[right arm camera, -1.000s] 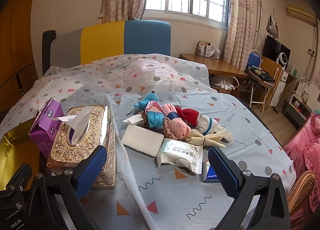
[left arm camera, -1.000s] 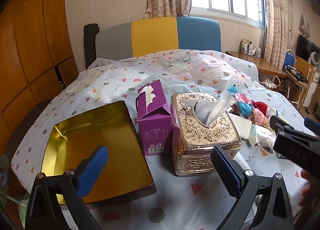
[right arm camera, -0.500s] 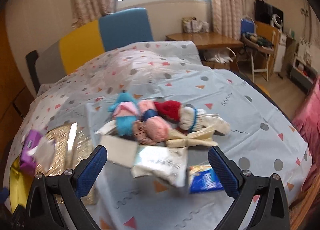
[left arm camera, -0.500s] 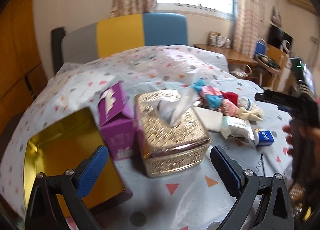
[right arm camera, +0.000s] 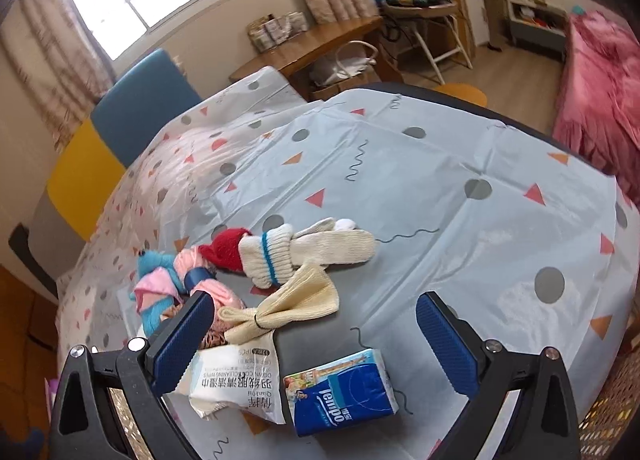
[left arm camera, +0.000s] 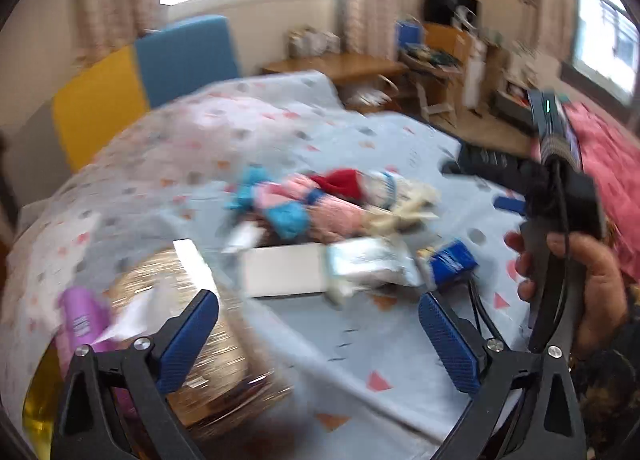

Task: Organize soft objects
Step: 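Move the left tool over the white wipes pack and open it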

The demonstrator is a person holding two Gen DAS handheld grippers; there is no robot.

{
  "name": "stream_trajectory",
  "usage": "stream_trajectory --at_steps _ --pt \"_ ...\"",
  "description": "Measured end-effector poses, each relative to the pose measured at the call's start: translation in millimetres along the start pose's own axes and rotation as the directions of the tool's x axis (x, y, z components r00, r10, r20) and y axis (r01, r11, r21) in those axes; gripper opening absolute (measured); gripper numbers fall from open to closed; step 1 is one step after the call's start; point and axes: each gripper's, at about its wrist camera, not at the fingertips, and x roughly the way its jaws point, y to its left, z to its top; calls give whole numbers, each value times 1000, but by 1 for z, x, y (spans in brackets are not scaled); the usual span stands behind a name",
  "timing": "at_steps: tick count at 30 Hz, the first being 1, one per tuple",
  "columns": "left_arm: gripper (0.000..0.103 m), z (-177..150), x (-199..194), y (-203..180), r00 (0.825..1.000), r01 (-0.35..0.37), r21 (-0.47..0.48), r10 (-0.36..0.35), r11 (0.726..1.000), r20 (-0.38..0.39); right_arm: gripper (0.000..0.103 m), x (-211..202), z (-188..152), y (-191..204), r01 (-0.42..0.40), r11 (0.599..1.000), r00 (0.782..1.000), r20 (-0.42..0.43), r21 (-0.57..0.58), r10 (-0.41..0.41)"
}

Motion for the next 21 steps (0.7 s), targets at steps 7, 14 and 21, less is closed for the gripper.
stream_trajectory --at_steps 7,14,21 --pt "90 11 78 -37 983 64 143 -38 988 -182 103 0 5 -10 -26 998 1000 -2 57 26" --pt "91 28 127 -53 964 75 352 23 933 -265 103 5 5 -19 -49 994 998 -40 101 54" --pt "94 34 165 -60 954 112 425 23 898 -300 103 9 5 -27 -63 987 996 -55 147 71"
